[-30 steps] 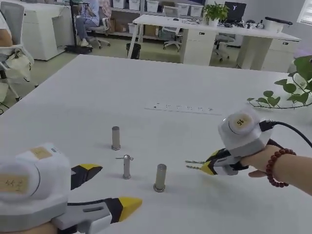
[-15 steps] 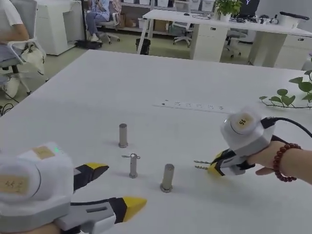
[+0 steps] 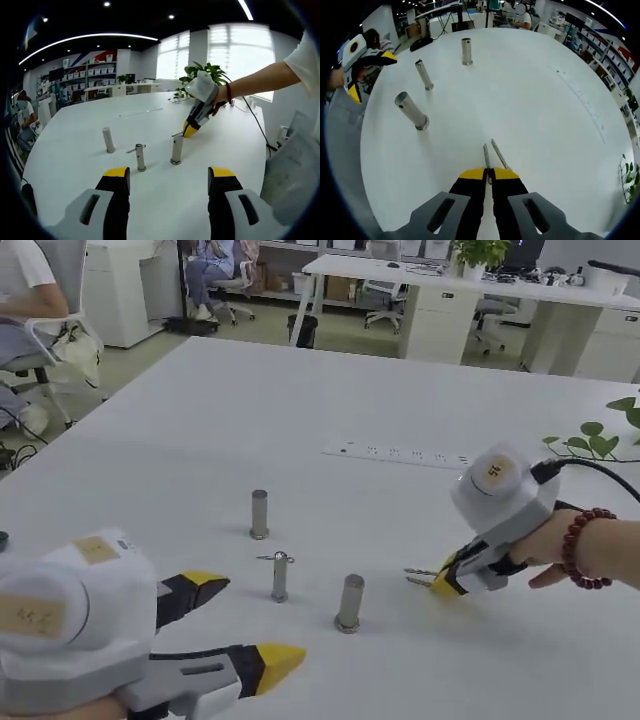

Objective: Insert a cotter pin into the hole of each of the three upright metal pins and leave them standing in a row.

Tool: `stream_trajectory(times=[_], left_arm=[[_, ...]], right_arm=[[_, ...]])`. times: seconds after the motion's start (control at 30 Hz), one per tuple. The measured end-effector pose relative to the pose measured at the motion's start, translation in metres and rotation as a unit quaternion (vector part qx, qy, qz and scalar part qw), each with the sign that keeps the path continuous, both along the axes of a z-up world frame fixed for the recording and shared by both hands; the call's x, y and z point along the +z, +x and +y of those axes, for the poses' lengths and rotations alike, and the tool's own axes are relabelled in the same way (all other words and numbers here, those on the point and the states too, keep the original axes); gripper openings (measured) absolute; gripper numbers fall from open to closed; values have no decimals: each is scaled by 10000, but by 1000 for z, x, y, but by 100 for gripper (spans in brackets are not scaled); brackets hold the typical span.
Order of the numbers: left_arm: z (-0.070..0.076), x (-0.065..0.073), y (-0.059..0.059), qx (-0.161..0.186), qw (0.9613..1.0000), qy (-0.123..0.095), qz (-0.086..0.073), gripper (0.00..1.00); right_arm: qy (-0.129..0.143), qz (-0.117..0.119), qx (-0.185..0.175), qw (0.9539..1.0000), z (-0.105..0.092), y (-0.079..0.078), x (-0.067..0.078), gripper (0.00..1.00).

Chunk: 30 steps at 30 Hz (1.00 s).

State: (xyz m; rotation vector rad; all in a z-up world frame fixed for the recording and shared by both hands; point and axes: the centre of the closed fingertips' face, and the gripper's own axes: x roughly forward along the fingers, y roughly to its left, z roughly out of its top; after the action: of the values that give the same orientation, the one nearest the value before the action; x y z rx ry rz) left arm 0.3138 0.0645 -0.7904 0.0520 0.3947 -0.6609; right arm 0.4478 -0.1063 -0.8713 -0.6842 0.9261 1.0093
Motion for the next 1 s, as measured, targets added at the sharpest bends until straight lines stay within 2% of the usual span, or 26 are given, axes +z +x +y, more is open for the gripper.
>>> stream_trajectory(times=[0.37, 0.6, 0.83, 1.0], left_arm=[[-3, 0, -1, -65, 10000, 33, 26, 60], [-4, 2, -1, -124, 9999, 77, 29, 58], [-10, 6, -1, -187, 9998, 78, -13, 57], [-13, 9, 0, -211, 9998, 24, 9, 53]], right_arm=[[-87, -70, -82, 9999, 1, 0, 1, 3], [-148, -335, 58, 9993, -2, -1, 6, 2], [80, -536, -28, 9985, -1, -7, 22, 2], [300, -673, 33, 9973, 5, -21, 36, 2]])
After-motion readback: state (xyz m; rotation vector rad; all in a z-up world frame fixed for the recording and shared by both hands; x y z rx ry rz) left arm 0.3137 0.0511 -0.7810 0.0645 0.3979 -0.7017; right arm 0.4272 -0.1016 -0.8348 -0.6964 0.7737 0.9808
